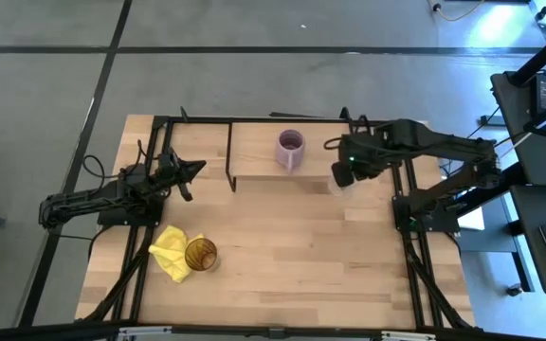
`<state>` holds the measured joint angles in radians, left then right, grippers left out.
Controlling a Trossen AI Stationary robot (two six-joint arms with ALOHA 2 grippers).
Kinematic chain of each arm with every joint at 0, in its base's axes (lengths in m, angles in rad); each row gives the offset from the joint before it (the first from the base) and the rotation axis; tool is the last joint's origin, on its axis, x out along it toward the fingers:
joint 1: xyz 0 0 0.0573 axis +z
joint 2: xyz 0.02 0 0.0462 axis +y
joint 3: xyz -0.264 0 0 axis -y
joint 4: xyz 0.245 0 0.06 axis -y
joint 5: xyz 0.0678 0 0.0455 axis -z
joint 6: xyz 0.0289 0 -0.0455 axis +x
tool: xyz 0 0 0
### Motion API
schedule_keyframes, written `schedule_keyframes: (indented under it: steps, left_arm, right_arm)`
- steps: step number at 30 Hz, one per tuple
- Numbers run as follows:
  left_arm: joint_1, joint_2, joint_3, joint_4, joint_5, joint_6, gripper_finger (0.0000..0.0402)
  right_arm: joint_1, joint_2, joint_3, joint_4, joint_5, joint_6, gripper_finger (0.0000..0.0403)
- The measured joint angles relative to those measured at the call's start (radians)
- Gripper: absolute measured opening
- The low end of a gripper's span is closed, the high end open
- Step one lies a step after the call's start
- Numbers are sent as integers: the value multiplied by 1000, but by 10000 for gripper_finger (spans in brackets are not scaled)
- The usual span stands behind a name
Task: Stack small to large cups/mugs on shelf
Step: Put the transparent mug on the shelf
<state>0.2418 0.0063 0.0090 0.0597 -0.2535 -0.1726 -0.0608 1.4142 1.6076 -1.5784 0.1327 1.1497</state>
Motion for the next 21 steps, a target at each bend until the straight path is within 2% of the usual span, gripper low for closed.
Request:
schedule_keyframes:
  steps: [4, 11, 16, 21]
  left_arm:
    - [0, 0, 0, 0, 0, 0, 0]
    - [0, 0, 0, 0, 0, 0, 0]
    - [0, 0, 0, 0, 0, 0, 0]
    - [0, 0, 0, 0, 0, 0, 0]
  right_arm:
    - [1, -21, -18, 7, 10, 10, 6]
    - [-7, 4, 54, 9, 134, -89, 4]
    - [-31, 46, 57, 8, 135, -143, 4]
    - [-124, 82, 57, 8, 86, -234, 4]
